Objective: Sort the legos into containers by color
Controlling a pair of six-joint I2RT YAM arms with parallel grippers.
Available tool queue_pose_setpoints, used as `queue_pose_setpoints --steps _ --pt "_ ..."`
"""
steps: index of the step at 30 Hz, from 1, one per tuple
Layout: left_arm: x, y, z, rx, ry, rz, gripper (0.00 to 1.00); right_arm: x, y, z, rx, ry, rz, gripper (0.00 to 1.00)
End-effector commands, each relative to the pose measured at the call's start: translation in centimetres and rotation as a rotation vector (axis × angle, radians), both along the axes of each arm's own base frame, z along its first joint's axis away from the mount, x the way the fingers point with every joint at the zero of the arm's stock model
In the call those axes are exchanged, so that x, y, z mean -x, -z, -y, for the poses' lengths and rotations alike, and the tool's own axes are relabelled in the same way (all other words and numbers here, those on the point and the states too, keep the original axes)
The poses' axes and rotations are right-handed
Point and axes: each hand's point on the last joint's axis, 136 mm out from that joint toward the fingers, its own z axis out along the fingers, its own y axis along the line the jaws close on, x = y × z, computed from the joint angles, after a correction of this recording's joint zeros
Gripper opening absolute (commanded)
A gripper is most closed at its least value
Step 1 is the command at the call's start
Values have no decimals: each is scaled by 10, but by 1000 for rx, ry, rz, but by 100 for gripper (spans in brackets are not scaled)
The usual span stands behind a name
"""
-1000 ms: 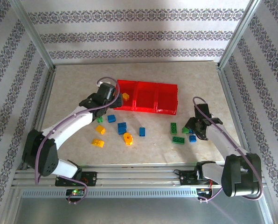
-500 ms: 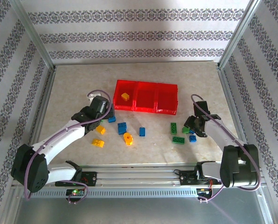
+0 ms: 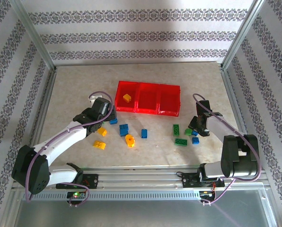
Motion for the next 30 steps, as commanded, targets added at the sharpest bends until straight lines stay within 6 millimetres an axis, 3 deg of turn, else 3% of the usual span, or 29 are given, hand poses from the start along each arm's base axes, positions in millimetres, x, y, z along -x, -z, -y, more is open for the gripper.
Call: queue_pose_setpoints --steps 1,12,18,24,30 --pt "-2 1 -3 14 -22 2 100 -2 0 5 11 7 0 47" --pt "-3 3 -1 23 -20 -4 100 1 14 -5 -53 6 -22 46" --pt "-2 3 -4 19 -27 -2 100 -1 14 -5 -55 6 -18 36" --pt "-2 1 -6 22 -33 7 100 -9 -8 2 -9 -7 32 27" --pt "-3 3 -5 40 -37 15 100 -22 -39 -7 -31 -45 138 24"
